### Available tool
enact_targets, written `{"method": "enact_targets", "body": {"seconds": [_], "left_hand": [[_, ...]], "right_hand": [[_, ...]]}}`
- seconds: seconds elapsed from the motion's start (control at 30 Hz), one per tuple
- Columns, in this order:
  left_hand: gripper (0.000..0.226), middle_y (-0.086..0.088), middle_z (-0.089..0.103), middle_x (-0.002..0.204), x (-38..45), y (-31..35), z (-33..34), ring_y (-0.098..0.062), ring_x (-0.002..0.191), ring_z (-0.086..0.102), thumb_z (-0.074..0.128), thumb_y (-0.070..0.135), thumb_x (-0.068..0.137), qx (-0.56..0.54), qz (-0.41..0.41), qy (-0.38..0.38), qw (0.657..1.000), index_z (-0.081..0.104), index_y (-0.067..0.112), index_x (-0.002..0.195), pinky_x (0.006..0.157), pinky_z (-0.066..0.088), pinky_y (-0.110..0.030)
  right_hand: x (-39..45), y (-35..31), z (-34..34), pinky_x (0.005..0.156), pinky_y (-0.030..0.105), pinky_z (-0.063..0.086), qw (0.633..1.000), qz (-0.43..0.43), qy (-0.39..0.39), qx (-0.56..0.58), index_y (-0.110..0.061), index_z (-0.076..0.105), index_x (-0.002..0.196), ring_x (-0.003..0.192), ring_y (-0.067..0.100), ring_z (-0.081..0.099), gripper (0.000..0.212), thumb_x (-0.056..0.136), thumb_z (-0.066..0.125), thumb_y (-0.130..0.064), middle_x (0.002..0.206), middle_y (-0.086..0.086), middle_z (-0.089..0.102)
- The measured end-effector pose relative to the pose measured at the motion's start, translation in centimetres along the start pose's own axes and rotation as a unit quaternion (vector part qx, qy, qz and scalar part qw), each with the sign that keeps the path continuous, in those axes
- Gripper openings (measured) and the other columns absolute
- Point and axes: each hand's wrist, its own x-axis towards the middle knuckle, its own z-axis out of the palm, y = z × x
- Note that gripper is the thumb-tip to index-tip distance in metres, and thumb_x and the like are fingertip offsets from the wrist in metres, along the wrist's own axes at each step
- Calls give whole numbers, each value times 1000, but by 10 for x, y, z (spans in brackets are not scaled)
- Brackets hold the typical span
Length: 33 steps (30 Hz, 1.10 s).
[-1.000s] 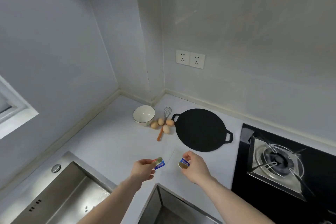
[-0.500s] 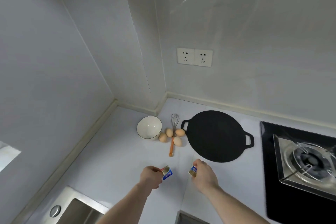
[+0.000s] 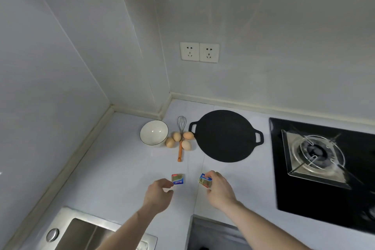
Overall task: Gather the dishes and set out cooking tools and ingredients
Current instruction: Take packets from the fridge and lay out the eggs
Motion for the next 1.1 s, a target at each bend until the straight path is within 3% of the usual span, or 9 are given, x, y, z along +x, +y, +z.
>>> {"method": "enact_targets", "body": {"seconds": [0.13, 0.2, 0.33, 0.57, 0.7, 0.8, 0.97, 1.1], "left_hand": [[22, 11, 72, 79, -25, 14, -3, -4, 61, 63, 65, 24, 86, 35, 59, -29, 997, 66, 42, 98, 59, 48, -16], [21, 12, 71, 84, -42, 26, 3, -2, 66, 64, 65, 27, 86, 49, 100, -50, 993, 67, 43, 99, 57, 48, -15], [20, 25, 64, 105, -79, 60, 26, 5, 88, 64, 61, 26, 90, 84, 205, -73, 972, 67, 42, 99, 70, 49, -15], [22, 28, 58, 114, -167, 132, 101, 6, 96, 58, 62, 28, 90, 132, 380, -119, 908, 64, 42, 106, 88, 51, -24], [23, 28, 58, 120, -241, 170, 156, 2, 106, 56, 63, 29, 92, 157, 465, -130, 862, 64, 40, 113, 98, 45, -23], [25, 26, 58, 123, -291, 186, 192, -2, 116, 53, 63, 28, 92, 155, 497, -140, 842, 65, 39, 114, 104, 41, -23], [32, 19, 51, 139, -404, 216, 272, -7, 129, 47, 66, 32, 90, 175, 593, -166, 768, 63, 39, 122, 110, 31, -22], [36, 20, 44, 147, -484, 237, 319, -6, 134, 40, 66, 35, 90, 169, 650, -199, 714, 61, 43, 125, 116, 31, -31]], "right_hand": [[-36, 15, -8, 95, 23, 43, 999, 1, 21, 34, -28, 51, 131, 123, 14, 53, 46, 89, 59, -12, 134, -9, 51], [-60, 26, -14, 99, 17, 40, 997, 4, 43, 60, -29, 50, 133, 126, 9, 51, 47, 89, 59, -13, 137, -12, 49], [-112, 51, -27, 105, 15, 36, 991, 9, 95, 97, -29, 53, 132, 127, 4, 50, 46, 89, 64, -17, 136, -16, 51], [-237, 127, -69, 93, 1, 33, 955, 53, 221, 190, -33, 55, 128, 117, -5, 49, 43, 89, 68, -20, 130, -22, 54], [-343, 190, -88, 105, 17, 40, 921, 81, 305, 229, -34, 56, 126, 119, -10, 47, 43, 88, 69, -20, 128, -24, 54], [-414, 224, -98, 103, 16, 39, 909, 109, 340, 217, -38, 55, 128, 118, -8, 47, 44, 88, 69, -25, 131, -25, 53], [-558, 290, -99, 107, 16, 37, 867, 180, 415, 211, -36, 53, 137, 120, -7, 47, 51, 89, 68, -27, 137, -25, 47], [-641, 326, -102, 110, 27, 41, 832, 218, 465, 209, -40, 52, 137, 130, -3, 45, 53, 88, 70, -31, 140, -25, 47]]}}
